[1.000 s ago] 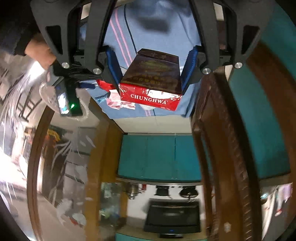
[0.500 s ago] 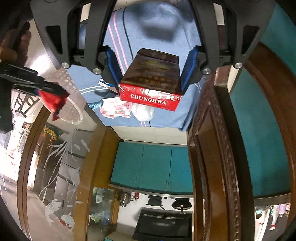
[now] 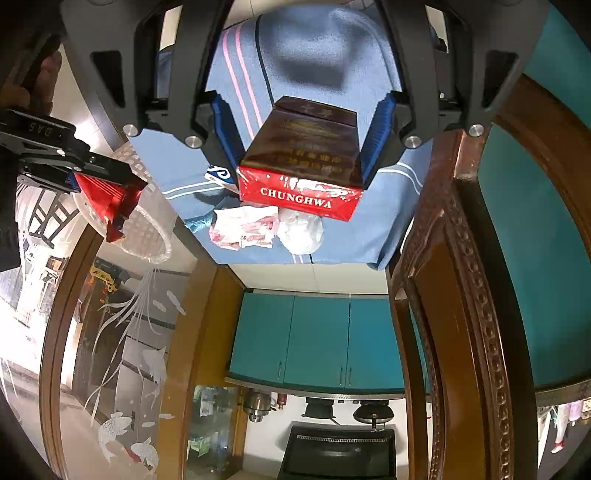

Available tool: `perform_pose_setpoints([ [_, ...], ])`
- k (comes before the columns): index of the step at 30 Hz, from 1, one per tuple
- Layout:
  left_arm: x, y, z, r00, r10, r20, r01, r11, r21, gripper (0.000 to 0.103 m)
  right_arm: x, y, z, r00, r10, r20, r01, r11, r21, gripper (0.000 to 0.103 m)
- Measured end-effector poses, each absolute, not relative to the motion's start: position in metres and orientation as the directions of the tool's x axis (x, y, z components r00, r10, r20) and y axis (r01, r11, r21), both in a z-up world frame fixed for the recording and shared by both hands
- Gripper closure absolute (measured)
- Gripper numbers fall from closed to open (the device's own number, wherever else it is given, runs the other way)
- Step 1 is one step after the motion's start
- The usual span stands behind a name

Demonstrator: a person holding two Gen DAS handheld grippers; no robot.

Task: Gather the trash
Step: 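Carry the red wrapper over the basket and open the right gripper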

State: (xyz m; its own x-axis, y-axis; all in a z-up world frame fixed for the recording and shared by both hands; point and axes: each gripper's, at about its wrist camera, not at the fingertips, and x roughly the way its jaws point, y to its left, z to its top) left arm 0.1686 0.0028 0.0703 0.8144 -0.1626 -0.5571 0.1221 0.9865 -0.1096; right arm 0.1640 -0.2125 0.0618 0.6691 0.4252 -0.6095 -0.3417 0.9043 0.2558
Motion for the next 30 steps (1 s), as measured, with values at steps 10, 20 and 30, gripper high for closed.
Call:
perform_pose_setpoints([
  [10,0.169,0.004,0.071,0.811,-0.167,-0.561,0.127,0.986,-0.11,0.043,0.166,-0.211,0.06,0.661,0.426,-0.618,-0.349,0.903,0.249,0.061],
  [20,0.168,0.003,0.068,0.807,-0.178,-0.564,0.139,0.984,-0.112,0.043,0.201,-0.302,0.071,0.801,0.212,-0.56,-0.102,0.97,0.221,0.06],
  [30,0.171,-0.003,0.066,0.802,-0.182,-0.57,0.149,0.983,-0.105,0.043,0.235,-0.388,0.027,0.754,0.08,-0.652,0.154,0.943,0.294,0.038],
])
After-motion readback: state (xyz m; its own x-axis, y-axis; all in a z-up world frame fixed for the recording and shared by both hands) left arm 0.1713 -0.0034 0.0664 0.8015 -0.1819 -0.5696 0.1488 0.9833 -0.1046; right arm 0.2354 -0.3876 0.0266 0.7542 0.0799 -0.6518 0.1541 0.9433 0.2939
